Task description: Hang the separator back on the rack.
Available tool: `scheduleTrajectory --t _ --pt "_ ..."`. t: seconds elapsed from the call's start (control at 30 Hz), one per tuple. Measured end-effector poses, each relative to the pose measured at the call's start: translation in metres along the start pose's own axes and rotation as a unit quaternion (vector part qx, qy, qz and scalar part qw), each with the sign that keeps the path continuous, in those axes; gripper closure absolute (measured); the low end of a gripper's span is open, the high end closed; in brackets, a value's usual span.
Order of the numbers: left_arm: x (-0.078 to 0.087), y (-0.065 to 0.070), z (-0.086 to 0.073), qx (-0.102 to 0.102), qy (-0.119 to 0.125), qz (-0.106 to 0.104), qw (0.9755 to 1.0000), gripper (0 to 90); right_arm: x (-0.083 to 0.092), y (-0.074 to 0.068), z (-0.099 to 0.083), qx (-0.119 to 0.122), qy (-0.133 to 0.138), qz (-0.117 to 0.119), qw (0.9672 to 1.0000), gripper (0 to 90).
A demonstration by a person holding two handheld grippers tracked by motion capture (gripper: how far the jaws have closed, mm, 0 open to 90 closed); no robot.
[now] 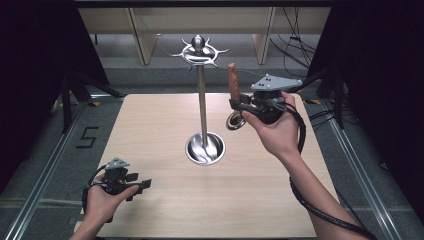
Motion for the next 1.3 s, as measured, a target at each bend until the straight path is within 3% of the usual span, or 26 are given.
scheduleTrajectory --t 0.1,0.27,0.33,0.37,0.4,0.43,0.57,0.6,0.67,1.13,1.3 --pt "0.001 0.0 -0.001 -0.006 -0.005 -0.003 1.0 37.2 -0.001 0.0 0.003 0.0 0.003 0.001 1.0 69.6" --pt "0.0 0.0 0.0 0.001 0.002 0.001 1.0 37.2 -0.002 -0.003 0.005 0.0 0.003 0.007 1.0 69.6" --pt "0.002 0.0 0.0 -0.011 -0.006 -0.001 0.9999 37.2 -0.004 -0.003 0.006 0.008 0.006 0.009 0.9999 69.6" --pt "0.001 0.0 0.0 -0.009 0.001 -0.003 1.0 37.1 -0.004 -0.004 0.006 0.001 0.001 0.007 1.0 69.6" --pt "0.004 -0.002 -0.001 -0.017 -0.01 0.0 0.9998 37.2 -0.004 -0.005 0.006 -0.001 0.003 0.005 1.0 69.6" --pt "0.003 -0.002 0.0 -0.017 -0.008 0.0 0.9998 37.1 -0.005 -0.004 0.007 0.007 0.003 0.006 1.0 69.6" --pt "0.003 -0.001 -0.001 -0.016 -0.009 -0.002 0.9998 37.1 -0.007 -0.008 0.01 -0.002 -0.003 0.008 1.0 69.6" --pt "0.003 -0.001 -0.001 -0.016 -0.008 -0.003 0.9998 37.1 -0.007 -0.008 0.011 0.009 0.0 0.009 0.9999 69.6" --pt "0.003 -0.002 0.0 -0.017 -0.007 -0.001 0.9998 37.2 -0.008 -0.009 0.011 -0.003 -0.002 0.011 0.9999 69.6" --pt "0.004 -0.002 0.001 -0.015 -0.001 0.004 0.9999 37.2 -0.014 -0.01 0.013 0.0 -0.002 0.016 0.9999 69.6" --pt "0.003 -0.001 0.001 -0.017 0.0 -0.004 0.9998 37.2 -0.014 -0.011 0.014 0.001 0.001 0.017 0.9999 69.6"
Point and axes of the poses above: each handheld gripper's, and its own axes: x roughly backward along the jaws, z roughly out of its top, y roughly to its right, the point moved 8 cm from there along -x, roughly forward along the jaws, and after that the axes turned 2 degrees about -z, right-handed, at the moved point
